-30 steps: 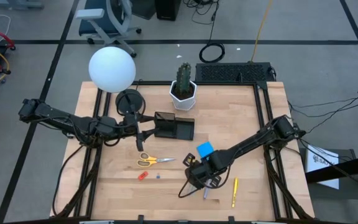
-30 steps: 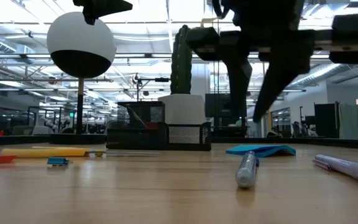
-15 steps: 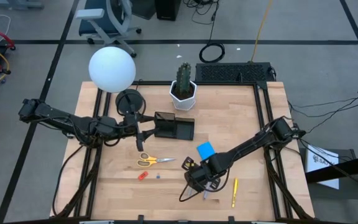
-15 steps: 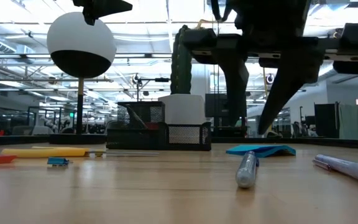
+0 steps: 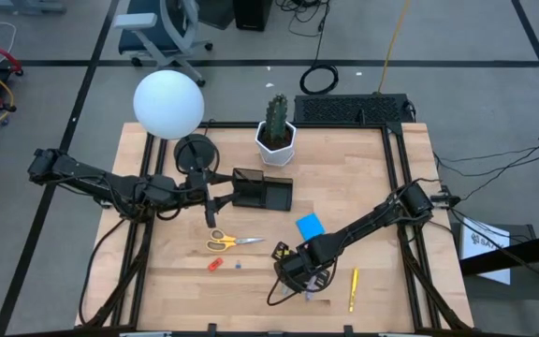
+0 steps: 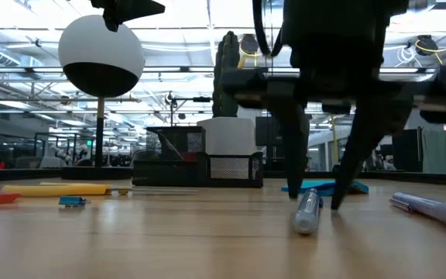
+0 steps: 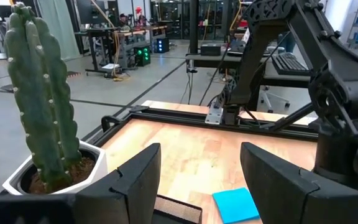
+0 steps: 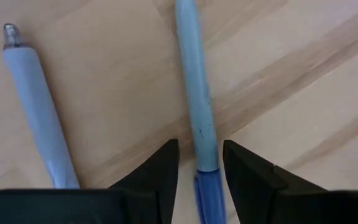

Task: Pick and place office supplies into organizer
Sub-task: Put the blue pen into the desk organizer

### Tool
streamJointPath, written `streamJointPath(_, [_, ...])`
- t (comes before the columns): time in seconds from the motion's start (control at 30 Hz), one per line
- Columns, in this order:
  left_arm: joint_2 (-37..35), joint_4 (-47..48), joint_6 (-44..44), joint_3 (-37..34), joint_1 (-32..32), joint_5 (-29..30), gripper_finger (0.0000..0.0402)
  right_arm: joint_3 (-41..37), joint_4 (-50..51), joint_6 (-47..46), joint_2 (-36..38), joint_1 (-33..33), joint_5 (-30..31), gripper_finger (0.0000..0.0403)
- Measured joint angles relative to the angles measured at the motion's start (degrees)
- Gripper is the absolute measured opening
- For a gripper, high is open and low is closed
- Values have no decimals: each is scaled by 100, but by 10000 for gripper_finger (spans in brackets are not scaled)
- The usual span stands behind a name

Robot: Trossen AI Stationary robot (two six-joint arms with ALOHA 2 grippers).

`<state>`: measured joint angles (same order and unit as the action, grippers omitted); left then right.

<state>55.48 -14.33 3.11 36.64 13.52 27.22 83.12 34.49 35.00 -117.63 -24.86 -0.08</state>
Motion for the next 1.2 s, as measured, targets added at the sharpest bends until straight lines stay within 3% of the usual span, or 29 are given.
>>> streamJointPath(0.27, [0,-2,-1,0,0,7,225,19,-26,9,-116,14,-25,114])
streamJointPath(0.57, [0,-2,-1,0,2,24,225,166,97,-42,-147,48,-40,27])
streamJointPath(1.0, [0,-2,-3,2,2,24,225,174,18,-2,-117,50,22,26])
streamJointPath(1.2, [0,-2,-3,0,2,22,225,163,163,86,167,64,853,26])
